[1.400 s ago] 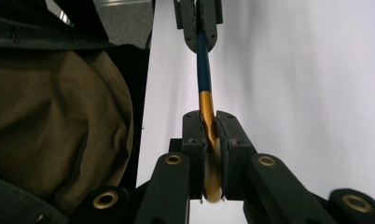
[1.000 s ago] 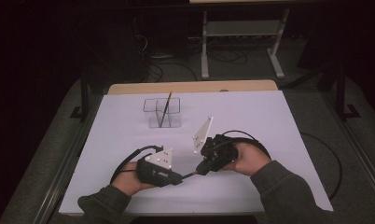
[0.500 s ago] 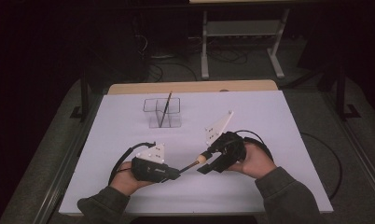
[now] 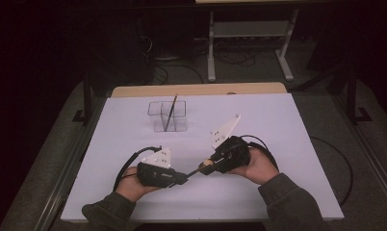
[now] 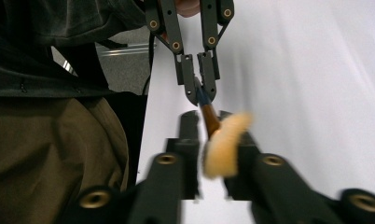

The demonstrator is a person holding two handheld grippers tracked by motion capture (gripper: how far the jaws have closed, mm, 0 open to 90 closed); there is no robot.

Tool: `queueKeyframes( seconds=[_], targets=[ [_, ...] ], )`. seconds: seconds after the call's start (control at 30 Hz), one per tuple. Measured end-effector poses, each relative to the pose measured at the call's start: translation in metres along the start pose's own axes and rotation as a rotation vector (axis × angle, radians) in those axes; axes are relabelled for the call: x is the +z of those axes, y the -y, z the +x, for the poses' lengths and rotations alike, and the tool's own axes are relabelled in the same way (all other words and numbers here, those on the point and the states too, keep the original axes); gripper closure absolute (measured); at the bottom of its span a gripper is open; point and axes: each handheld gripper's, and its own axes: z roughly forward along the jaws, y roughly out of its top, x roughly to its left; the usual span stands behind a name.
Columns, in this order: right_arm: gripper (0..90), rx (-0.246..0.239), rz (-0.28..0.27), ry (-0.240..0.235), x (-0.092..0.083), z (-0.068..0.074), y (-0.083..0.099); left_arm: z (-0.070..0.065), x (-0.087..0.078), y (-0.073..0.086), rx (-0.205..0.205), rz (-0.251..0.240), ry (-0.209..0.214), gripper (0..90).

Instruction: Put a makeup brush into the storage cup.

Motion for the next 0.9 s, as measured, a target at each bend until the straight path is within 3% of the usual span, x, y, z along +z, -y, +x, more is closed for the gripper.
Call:
queueKeyframes(
  seconds=[0.27,0.4,0.63,0.9],
  targets=[
    [83.4,0.011,0.031,-0.022,0.002,-0.004,-0.003,0.001,0.004,-0.001,0.005,0.022,0.014,83.1],
    [83.5,-0.017,0.066,-0.023,0.003,-0.002,-0.011,0.002,0.005,-0.005,0.006,0.025,0.032,80.8],
    [83.5,-0.08,0.134,-0.012,0.003,0.001,-0.028,0.002,-0.001,-0.019,0.01,0.012,0.027,77.8],
    [83.4,-0.087,0.19,-0.007,0.009,0.005,-0.038,0.001,-0.006,-0.029,0.024,0.021,0.026,79.0]
  ],
)
